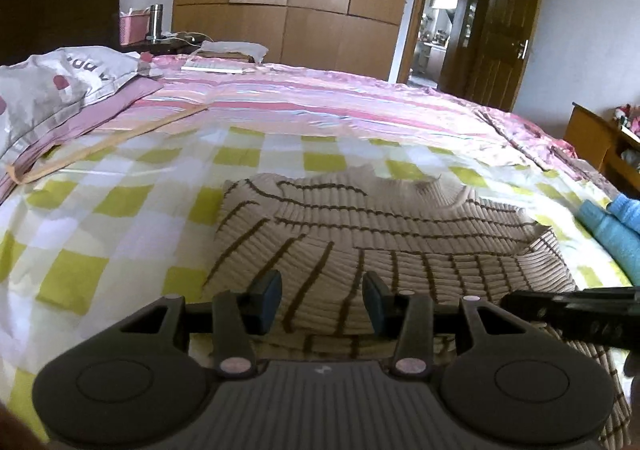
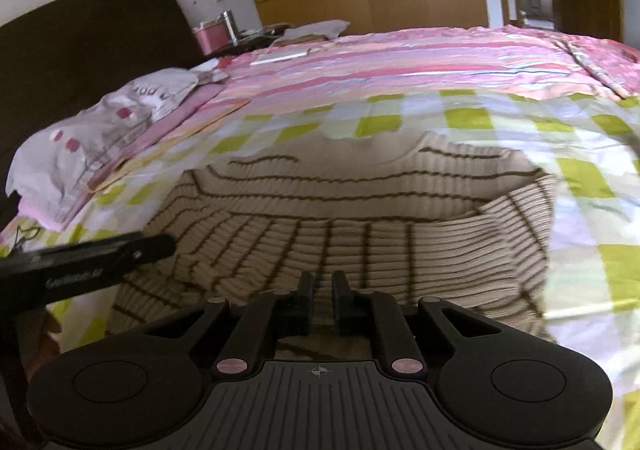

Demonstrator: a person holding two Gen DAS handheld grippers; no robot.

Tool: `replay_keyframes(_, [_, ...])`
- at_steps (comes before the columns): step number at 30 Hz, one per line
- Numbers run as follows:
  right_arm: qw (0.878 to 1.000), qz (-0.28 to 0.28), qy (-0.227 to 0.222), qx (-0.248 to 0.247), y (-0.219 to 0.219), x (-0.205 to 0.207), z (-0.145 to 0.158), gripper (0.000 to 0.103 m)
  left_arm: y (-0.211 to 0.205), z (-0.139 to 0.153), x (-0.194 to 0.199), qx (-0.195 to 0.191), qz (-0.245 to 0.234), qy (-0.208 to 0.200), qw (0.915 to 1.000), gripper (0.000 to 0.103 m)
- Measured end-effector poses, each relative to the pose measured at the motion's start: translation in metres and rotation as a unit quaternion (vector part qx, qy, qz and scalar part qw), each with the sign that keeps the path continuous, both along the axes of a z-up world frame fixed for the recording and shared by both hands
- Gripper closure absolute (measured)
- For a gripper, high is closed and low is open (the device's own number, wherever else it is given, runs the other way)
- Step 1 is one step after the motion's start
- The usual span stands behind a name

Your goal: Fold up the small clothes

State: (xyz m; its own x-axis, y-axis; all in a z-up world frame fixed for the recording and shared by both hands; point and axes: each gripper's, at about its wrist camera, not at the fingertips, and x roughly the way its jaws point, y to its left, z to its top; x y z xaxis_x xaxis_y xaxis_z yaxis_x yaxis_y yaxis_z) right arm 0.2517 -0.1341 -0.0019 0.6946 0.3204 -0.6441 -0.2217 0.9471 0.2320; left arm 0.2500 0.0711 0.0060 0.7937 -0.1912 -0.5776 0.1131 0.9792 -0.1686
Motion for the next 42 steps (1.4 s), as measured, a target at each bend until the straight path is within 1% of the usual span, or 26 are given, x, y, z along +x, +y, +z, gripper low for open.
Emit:
replay_keyframes(3, [1.0,0.006,0.004,-0.006,0.006,0.002,-0.005,0.09,-0.007,-0.007,0.006,0.008,-0.01,0.016,0.9998,0.054])
replay_keyframes(5, [1.0,0.005,0.007,-0.005,0.007,0.002,-0.007,0.09,-0.01,-0.013,0.006,0.025,-0.011,0.031,0.9992,0.054])
replay_keyframes(9, [1.0,0.005,0.016,0.006,0.001,0.001,-0.007,0.091,-0.014,-0.014,0.0,0.046,-0.018,0.033,0.9982,0.053])
replay_keyframes(14, [1.0,0.001,0.017,0.006,-0.002,-0.009,-0.001,0.089,-0.012,-0.011,-0.012,0.048,-0.016,0.05,0.9975,0.054])
replay_keyframes(20, [1.0,-0.006,0.022,0.01,-0.013,-0.035,0.005,0.087,0.004,-0.006,-0.043,0.032,-0.008,0.063,0.9975,0.054])
replay_keyframes(27, [0.999,-0.023,0.032,0.012,-0.034,-0.082,0.014,0.086,0.026,-0.005,-0.088,0.044,0.0,0.09,0.995,0.054])
replay_keyframes(30, [0.998,-0.03,0.045,0.015,-0.044,-0.106,0.015,0.082,0.034,-0.005,-0.107,0.041,0.001,0.104,0.9937,0.054])
replay_keyframes(34, [0.998,-0.041,0.055,0.009,-0.055,-0.139,0.017,0.082,0.044,-0.005,-0.13,0.035,0.011,0.125,0.9915,0.054])
replay_keyframes(37, [0.996,-0.054,0.063,0.013,-0.066,-0.164,0.017,0.079,0.051,-0.009,-0.146,0.03,0.017,0.144,0.9889,0.054])
replay_keyframes(42, [0.994,-0.078,0.075,0.019,-0.081,-0.196,0.015,0.077,0.054,-0.01,-0.158,0.029,0.029,0.158,0.9866,0.054])
